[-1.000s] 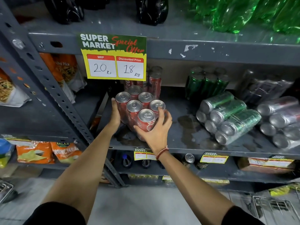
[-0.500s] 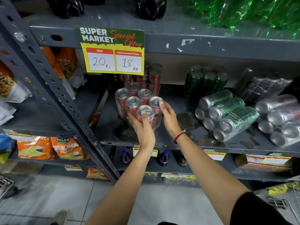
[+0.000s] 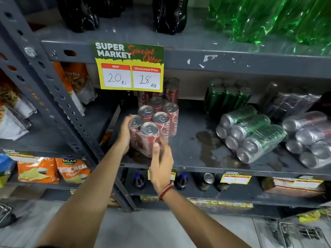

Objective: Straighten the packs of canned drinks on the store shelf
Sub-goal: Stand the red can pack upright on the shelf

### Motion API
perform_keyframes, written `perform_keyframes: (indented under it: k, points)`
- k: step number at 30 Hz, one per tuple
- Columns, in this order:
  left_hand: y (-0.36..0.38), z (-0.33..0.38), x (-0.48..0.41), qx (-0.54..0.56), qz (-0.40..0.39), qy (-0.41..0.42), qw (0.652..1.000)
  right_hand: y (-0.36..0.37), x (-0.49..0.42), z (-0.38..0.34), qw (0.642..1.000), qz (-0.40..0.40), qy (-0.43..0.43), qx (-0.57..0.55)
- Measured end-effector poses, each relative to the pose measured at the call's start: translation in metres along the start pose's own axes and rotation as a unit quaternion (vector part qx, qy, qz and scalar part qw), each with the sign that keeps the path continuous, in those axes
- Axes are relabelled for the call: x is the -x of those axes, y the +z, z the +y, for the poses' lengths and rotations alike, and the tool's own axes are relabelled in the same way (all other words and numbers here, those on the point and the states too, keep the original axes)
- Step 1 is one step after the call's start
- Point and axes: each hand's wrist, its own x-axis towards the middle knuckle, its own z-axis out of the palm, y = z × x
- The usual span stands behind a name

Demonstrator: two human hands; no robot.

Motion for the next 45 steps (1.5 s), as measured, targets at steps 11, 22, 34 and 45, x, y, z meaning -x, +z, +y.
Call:
perform_keyframes:
  k: [11,22,34,45]
  points:
    - [0.042,-0.067,0.055,0.068,0.097,0.084,0.989,-0.046,-0.168,-0.034,0.984,-0.109,0.114,0.077]
    - [-0.005,-0.051,-0.009,0.023,0.029,0.015,0.999,-0.030,-0.112,-0.004,0.995,0.006,0.032,0.092]
    - [-0.017,-0.037,-0.012,-0.005,-0.066,0.015,0.998,-0.016,-0.072,0.000,0.989,0.100,0.006,0.112]
    - [0.032,-0.052,0.053,-0.134,0.166,0.340,0.916,-0.102,-0.078,-0.016,0.996,0.077,-0.009,0.054]
